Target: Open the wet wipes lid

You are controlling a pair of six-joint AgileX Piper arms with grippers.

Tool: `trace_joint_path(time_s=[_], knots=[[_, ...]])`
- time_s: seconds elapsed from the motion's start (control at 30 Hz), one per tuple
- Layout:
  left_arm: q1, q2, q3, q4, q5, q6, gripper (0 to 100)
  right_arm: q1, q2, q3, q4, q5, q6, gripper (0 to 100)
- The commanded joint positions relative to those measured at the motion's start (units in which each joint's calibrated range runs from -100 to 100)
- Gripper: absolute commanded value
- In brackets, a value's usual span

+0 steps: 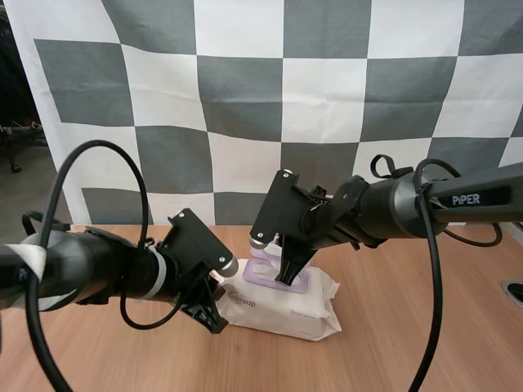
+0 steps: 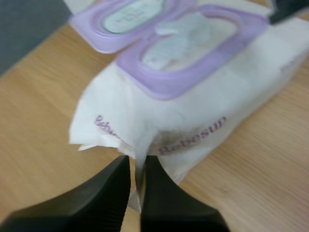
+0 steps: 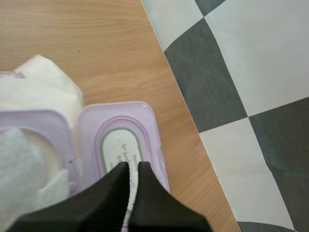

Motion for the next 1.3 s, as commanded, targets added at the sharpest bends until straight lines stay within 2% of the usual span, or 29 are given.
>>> trace_joint_path(time_s=[0.0, 0.07, 0.17, 0.23, 0.37, 0.4, 0.53, 0.57, 0.63, 0.77, 0.87, 1.0, 1.13, 1.27], knots=[[0.04, -4.74, -1.94, 5.47, -0.16, -9.55, 58, 0.03, -1.98, -0.02, 0.08, 1.54, 2.6, 54], [0.04, -9.16, -3.22, 8.47, 0.99, -13.95, 70, 0.03, -4.42, -0.02, -0.02, 1.54, 4.83, 58], [-0.07, -15.04, -4.54, 11.91, 3.18, -17.9, 73, 0.03, -8.99, -0.02, -0.42, 2.1, 5.47, 51], [-0.53, -19.23, -4.94, 13.96, 2.81, -19.82, 73, 0.03, -13.22, -0.02, -0.42, 2.1, 5.55, 39], [-1.6, -28.13, -6.34, 16.41, -1.53, -25.09, 73, 0.03, -23.5, 0.1, -0.42, 2.1, 5.55, 5], [-1.83, -29.69, -6.73, 16.64, -3.42, -27.01, 73, 0.03, -25.86, 0.1, -0.42, 2.1, 5.8, 0], [-1.96, -33.9, -9.1, 17.35, -9.81, -38.48, 73, -1.73, -36.45, 0.1, -0.42, 2.63, 13.18, 0], [-1.89, -34.43, -9.53, 17.45, -11.56, -42.08, 73, -2.72, -38.64, 0.1, -0.58, 3.26, 13.75, 0], [-1.89, -35.14, -9.95, 18.61, -11.91, -44.24, 73, -4.09, -41.96, 0.1, -1.84, 4.86, 13.75, 0], [-1.74, -38.76, -11.3, 29.36, -7.38, -60.42, 73, -7.57, -51.33, 0.1, -4.32, 12.8, 14.68, 0], [-1.74, -42.33, -12.45, 35.19, -7.34, -67.05, 73, -8.16, -58.73, 0.1, -3.88, 18.1, 14.68, 0], [-1.85, -47.4, -14.13, 40.16, -7.19, -71.43, 73, -8.16, -70.31, 0.1, 1.53, 22.84, 17.99, 0], [-2.81, -54.08, -14.11, 44.69, -10.17, -77.79, 73, -8.16, -79.58, 0.1, 7.76, 21.0, 22.02, 0], [-4.15, -60.86, -14.11, 55.19, -16.97, -88.64, 73, -8.16, -82.87, 0.74, 8.96, 15.45, 27.36, 0]])
